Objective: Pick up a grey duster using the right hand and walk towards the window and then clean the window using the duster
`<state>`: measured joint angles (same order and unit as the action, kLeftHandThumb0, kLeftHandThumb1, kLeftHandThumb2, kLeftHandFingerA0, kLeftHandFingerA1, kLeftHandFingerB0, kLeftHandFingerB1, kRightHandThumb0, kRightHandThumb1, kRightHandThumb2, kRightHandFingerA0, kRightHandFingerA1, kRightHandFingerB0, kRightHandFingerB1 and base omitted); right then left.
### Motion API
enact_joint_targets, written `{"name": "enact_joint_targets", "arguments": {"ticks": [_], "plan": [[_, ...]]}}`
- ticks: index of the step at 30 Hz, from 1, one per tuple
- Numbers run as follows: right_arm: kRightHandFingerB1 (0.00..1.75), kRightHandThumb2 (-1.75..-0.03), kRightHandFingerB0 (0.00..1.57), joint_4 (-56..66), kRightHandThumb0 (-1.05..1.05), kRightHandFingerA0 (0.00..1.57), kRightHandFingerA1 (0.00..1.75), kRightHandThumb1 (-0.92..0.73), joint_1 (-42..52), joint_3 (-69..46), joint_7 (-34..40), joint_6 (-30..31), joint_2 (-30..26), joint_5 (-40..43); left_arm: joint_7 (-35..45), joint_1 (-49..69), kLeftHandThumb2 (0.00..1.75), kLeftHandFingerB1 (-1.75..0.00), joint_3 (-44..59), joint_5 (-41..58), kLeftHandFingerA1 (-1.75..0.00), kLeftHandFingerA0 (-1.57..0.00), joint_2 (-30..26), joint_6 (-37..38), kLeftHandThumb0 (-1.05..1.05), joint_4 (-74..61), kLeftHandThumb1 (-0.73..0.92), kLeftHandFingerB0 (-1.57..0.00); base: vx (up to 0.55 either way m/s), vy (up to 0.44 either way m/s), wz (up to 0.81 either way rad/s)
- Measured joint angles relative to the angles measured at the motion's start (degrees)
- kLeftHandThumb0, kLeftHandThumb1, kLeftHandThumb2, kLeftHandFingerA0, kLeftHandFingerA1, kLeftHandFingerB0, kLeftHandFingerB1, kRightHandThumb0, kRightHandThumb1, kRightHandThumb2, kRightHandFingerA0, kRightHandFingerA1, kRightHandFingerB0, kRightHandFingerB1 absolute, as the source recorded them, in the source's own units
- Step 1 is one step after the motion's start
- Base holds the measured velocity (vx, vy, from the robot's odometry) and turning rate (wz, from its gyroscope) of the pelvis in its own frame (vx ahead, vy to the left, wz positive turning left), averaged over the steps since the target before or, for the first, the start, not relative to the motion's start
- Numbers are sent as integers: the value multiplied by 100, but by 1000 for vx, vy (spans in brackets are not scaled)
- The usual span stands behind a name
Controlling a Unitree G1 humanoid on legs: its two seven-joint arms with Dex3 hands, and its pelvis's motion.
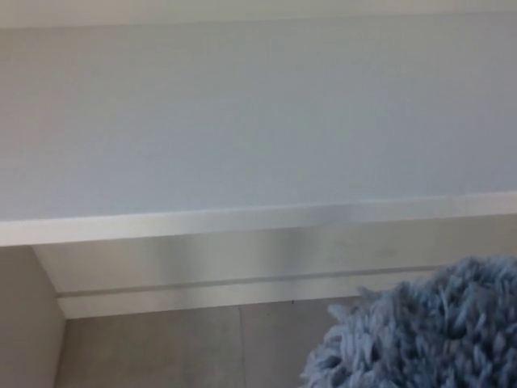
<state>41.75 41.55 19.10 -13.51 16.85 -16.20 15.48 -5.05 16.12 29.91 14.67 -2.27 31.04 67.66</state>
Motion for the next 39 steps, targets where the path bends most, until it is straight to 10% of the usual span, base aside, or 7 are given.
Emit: {"name": "enact_joint_targets", "arguments": {"ticks": [22, 23, 26, 27, 39], "plan": [[164, -137, 89, 99, -23, 102, 175, -36, -1523, -300, 155, 847, 263, 42, -58, -107, 74, -93, -26, 0, -113, -110, -115, -23, -10, 24, 72, -93, 46, 95, -4], [137, -117, 114, 99, -28, 129, 145, -44, -1564, -314, 168, 898, 273, 47, -58, -107, 83, -100, -24, 0, -120, -104, -117, -23, -8, 26, 66, -91, 68, -104, 6], [135, -115, 113, 96, -28, 128, 143, -45, -1694, -393, 187, 1100, 314, 91, -59, -79, 78, -98, -16, 2, -119, -105, -110, -23, -10, 15, 68, -90, 74, -177, 3], [163, -131, 91, 66, -22, 107, 175, -41, -1741, -429, 195, 1187, 344, 116, -62, -69, 78, -95, -18, 2, -117, -104, -83, -21, -7, -3, 69, -90, 42, -194, -24], [171, -146, 88, 205, -25, 104, 175, -33, -2172, -471, 314, 1586, 283, 47, -59, -94, 79, -96, 7, 4, -117, -102, -17, 7, -7, 80, 70, -89, 32, -70, -1]]}}
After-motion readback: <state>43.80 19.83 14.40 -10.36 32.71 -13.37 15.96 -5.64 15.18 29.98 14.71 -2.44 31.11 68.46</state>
